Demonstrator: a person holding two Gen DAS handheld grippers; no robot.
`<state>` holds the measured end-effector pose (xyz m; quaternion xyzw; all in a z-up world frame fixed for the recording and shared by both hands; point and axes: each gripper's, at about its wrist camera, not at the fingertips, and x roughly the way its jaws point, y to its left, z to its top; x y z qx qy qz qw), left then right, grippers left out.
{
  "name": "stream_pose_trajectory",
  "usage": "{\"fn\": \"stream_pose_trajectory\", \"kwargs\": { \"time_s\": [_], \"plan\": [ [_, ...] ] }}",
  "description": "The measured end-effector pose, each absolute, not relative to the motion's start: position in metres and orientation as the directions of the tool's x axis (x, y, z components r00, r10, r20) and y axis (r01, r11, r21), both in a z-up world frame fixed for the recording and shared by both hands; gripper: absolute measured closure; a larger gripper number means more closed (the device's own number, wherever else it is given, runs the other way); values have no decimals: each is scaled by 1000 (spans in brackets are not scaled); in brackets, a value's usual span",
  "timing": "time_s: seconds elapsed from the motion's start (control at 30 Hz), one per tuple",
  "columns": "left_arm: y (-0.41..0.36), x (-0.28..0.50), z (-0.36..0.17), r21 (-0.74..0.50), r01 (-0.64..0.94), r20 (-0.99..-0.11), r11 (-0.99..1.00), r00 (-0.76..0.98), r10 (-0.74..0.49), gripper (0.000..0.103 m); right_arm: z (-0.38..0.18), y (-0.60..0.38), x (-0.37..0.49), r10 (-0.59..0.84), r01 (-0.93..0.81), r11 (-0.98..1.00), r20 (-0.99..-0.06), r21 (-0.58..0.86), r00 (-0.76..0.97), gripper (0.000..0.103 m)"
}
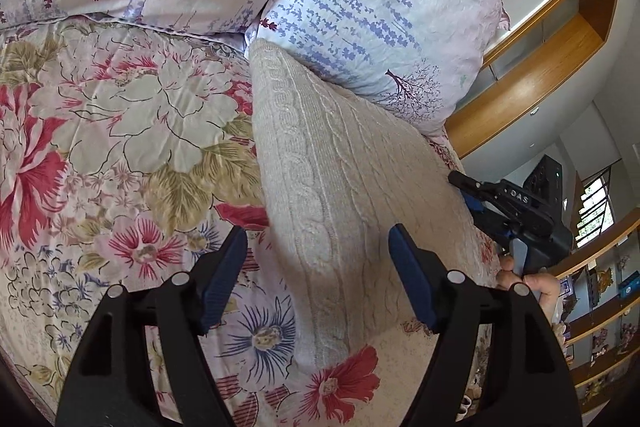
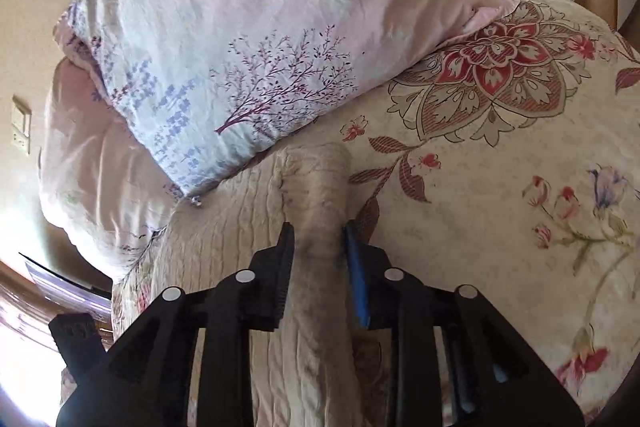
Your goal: Fold small clothes
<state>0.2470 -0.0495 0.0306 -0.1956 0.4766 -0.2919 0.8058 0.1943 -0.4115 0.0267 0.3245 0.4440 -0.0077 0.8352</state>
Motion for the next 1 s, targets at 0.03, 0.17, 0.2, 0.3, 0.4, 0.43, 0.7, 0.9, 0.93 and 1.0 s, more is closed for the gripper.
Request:
{"fn": "stream_pose_trajectory", "kwargs": {
  "time_s": [0.03,0.17,0.2,0.3,0.4,0.43,0.7,0.9,0.93,1.0],
  "plan": [
    [-48,245,31,-597,286,-653,749,370,-661,30,30,-409,184,285,282,796,-743,536,606,72],
    [-46,238,28,-602,287,-657,745,352,-667,31,30,-404,144,343,251,784,-733,568,587,72],
    [-47,238,27,-604,286,-660,744,344,-668,31,28,-401,136,360,244,777,-728,580,584,72],
    [-49,235,23,-611,283,-666,740,321,-673,32,25,-390,126,373,202,796,-725,571,579,91],
    [-51,231,22,-598,294,-680,746,306,-666,32,31,-385,118,302,199,841,-742,503,599,91],
    [-52,229,22,-588,297,-687,752,307,-659,32,30,-387,116,292,208,843,-747,496,597,91],
    [-57,232,26,-530,330,-712,781,328,-621,32,11,-391,114,264,242,849,-774,470,575,91],
    [-72,230,30,-406,383,-744,829,389,-544,32,6,-394,109,240,261,848,-773,462,587,77],
    [-72,230,31,-403,384,-748,831,384,-541,32,7,-396,110,245,264,845,-776,465,581,72],
    [-66,235,32,-458,373,-737,807,349,-579,28,16,-399,111,257,275,833,-776,480,576,57]
  ]
}}
